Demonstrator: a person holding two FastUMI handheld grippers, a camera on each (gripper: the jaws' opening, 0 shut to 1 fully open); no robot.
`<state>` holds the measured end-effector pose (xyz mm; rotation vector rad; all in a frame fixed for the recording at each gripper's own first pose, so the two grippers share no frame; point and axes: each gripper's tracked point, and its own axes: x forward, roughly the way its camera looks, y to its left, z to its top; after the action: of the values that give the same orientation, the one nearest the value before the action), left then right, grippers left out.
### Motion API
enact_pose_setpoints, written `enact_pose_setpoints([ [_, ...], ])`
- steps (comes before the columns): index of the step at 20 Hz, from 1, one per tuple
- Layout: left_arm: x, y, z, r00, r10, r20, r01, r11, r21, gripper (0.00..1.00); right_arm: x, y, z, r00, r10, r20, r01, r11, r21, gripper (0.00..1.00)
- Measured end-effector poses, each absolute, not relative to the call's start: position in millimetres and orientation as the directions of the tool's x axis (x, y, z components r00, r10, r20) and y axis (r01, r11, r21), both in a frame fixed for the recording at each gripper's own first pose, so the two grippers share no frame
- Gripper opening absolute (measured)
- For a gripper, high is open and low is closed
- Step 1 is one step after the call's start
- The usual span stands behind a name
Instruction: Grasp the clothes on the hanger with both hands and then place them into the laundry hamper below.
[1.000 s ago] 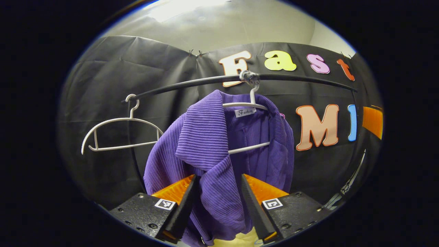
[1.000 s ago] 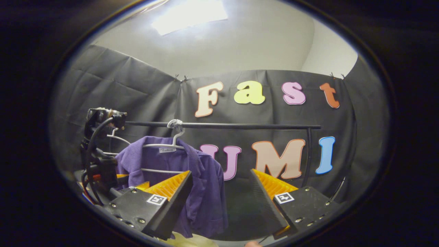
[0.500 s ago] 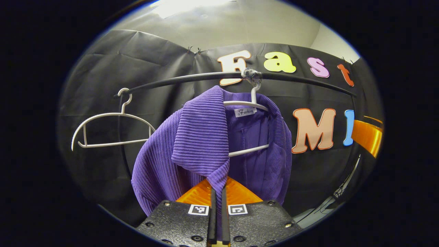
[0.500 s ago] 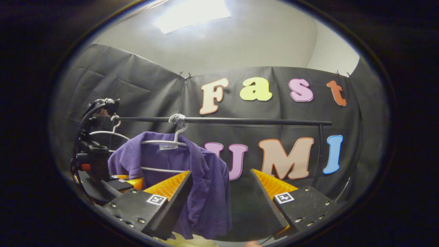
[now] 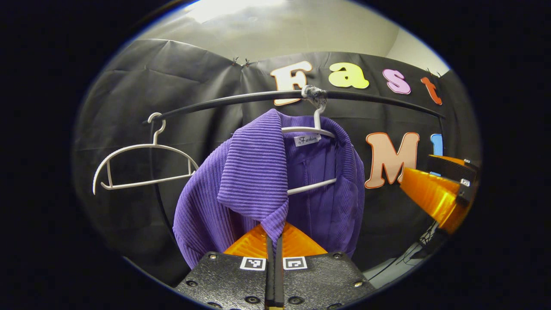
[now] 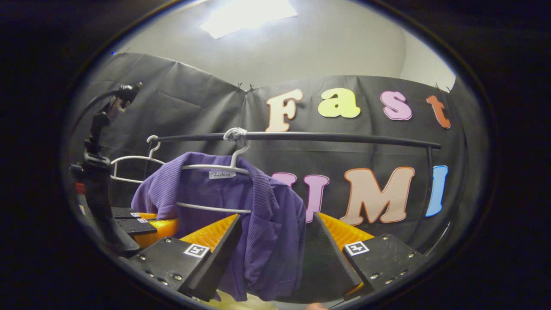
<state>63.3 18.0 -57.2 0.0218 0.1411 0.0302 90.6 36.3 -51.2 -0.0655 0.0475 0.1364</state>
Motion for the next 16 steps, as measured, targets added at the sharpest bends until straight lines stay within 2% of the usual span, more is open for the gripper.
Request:
enact_pose_setpoints([
  [7, 57.2, 25.5, -49.1, 0.993, 0.010, -0.118, -0.005, 0.999, 0.043, 0.00, 117.0, 64.7, -78.2, 0.979, 0.189, -0.077, -0.194, 0.979, -0.064, 0.98],
  [16, 56.0, 30.3, -39.8, 0.996, -0.014, -0.093, 0.020, 0.998, 0.067, 0.00, 168.1, 86.0, -129.4, 0.978, 0.165, -0.132, -0.175, 0.982, -0.068, 0.96],
])
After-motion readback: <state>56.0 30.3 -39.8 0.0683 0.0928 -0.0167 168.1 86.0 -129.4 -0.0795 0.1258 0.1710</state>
